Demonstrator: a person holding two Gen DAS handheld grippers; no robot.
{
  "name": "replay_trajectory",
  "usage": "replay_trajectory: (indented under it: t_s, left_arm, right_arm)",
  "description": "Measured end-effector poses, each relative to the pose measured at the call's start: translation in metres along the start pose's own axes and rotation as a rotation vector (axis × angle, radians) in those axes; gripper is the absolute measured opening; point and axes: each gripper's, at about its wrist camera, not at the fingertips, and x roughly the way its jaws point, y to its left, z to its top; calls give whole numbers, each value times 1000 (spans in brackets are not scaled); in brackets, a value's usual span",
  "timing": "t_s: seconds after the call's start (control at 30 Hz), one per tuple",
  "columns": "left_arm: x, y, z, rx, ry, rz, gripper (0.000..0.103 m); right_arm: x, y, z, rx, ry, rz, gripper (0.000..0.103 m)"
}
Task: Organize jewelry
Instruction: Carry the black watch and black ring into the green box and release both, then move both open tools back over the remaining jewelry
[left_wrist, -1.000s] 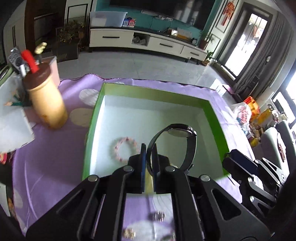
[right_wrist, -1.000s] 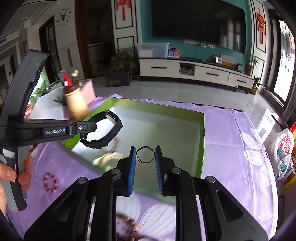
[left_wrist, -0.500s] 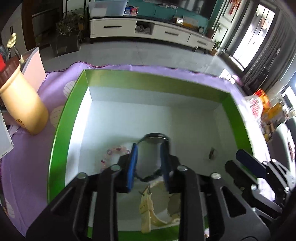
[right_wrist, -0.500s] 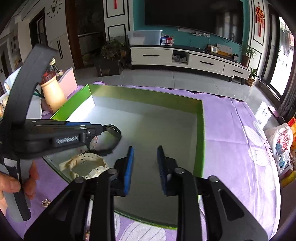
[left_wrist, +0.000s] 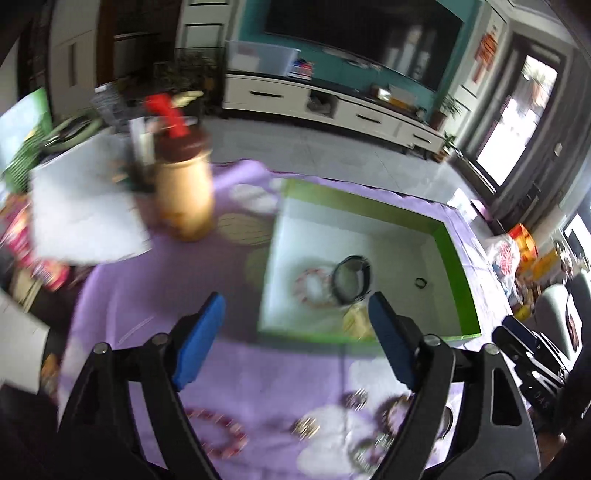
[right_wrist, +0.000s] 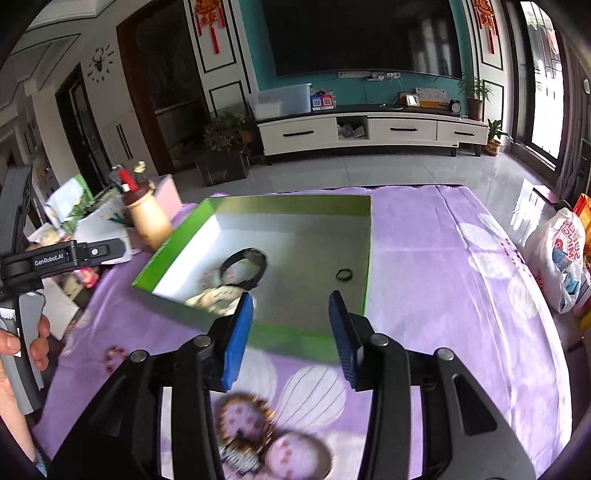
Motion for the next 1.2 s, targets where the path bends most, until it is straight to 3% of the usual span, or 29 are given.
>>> replay_trajectory:
  t_s: [0.2,0.4,0.57,0.8,0.93,1.1,1.2]
  left_arm:
    - [-34,46,-42,-76,19,52,83]
    - [-40,65,-83,-109,77,14,83]
    - [-27,62,-106,-51,118,15,83]
    - [-7,62,-109,-4,159,-41,83]
    - [-2,57,-112,48,169,-53,83]
    - [13,43,-118,141,203,-33,62]
    - [20,41,-119,152,213,-22,57]
  right_arm:
    - [-31,20,-19,5,-6,51,46]
    - [-43,44,-41,17,11,116,46]
    - [-31,64,-59,-61,70,119,46]
    - [0,68,-80,-112,190,135,46]
    - [7,69,-82,-121,211,147,46]
    - [12,68,-82,-114,218,163,46]
    - [14,70,-82,-121,224,165,46]
